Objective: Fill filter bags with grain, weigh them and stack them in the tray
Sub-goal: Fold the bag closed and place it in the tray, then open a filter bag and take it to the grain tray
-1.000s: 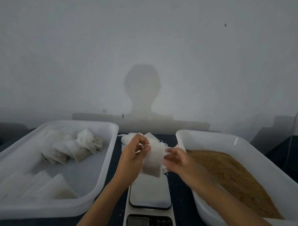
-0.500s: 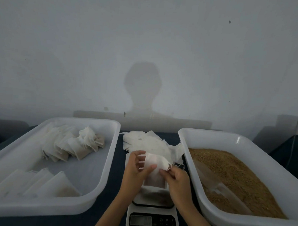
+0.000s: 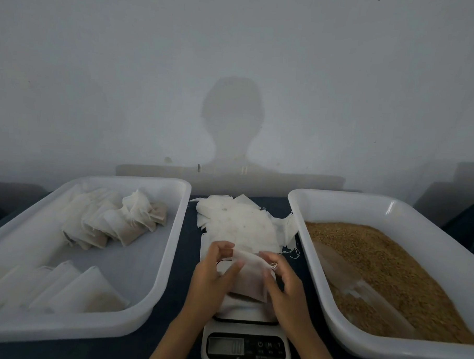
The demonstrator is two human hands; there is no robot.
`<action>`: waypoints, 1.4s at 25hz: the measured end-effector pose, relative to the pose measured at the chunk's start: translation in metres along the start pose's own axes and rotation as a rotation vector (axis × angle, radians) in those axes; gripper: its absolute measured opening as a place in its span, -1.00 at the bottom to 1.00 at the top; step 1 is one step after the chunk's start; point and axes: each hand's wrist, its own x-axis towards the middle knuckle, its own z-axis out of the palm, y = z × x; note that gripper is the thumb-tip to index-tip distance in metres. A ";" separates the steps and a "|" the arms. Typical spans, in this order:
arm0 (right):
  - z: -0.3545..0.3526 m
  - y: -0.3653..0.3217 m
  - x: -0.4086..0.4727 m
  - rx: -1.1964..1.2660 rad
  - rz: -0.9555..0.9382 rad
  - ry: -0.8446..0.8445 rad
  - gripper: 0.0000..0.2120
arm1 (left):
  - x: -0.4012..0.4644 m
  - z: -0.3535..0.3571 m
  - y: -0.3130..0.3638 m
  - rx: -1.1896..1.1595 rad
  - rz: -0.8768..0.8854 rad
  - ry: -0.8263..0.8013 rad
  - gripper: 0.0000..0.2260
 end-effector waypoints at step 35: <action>-0.002 0.013 0.027 -0.040 0.235 0.050 -0.73 | 0.033 0.008 -0.008 0.264 -0.272 -0.131 -0.76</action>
